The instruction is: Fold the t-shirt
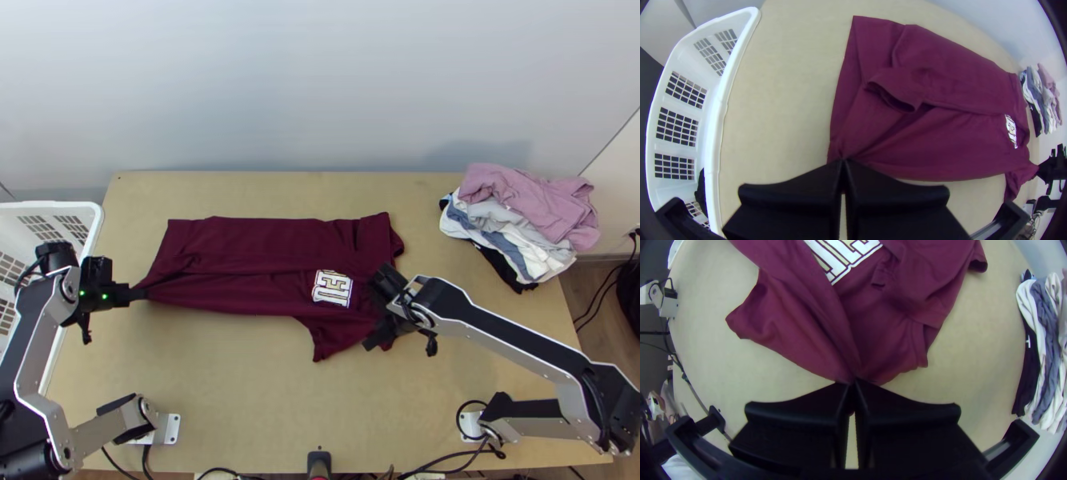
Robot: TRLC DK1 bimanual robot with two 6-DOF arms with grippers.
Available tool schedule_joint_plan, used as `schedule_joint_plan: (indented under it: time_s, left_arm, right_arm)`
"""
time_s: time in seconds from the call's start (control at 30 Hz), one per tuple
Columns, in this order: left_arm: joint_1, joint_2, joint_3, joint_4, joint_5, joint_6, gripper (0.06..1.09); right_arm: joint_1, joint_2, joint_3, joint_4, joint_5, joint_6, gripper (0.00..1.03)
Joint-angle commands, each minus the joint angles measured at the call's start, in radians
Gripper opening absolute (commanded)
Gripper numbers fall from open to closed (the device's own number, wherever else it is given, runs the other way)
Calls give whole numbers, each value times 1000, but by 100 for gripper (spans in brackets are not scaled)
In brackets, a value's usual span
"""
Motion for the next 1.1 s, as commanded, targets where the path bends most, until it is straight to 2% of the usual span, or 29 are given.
schedule_joint_plan:
  time_s: [0.0,0.3,0.67,1.07]
  left_arm:
    - [30,-83,-34,-75,20,54,10]
    - [47,-86,-40,-114,39,86,10]
    - [-10,150,181,-97,45,-32,10]
    - [-79,448,494,-62,43,-159,10]
  right_arm:
    - [2,-41,-34,-50,-30,4,3]
    - [30,-36,-13,-49,-36,-4,3]
    - [-250,145,252,53,-36,-93,3]
    - [-380,438,545,149,-35,-87,3]
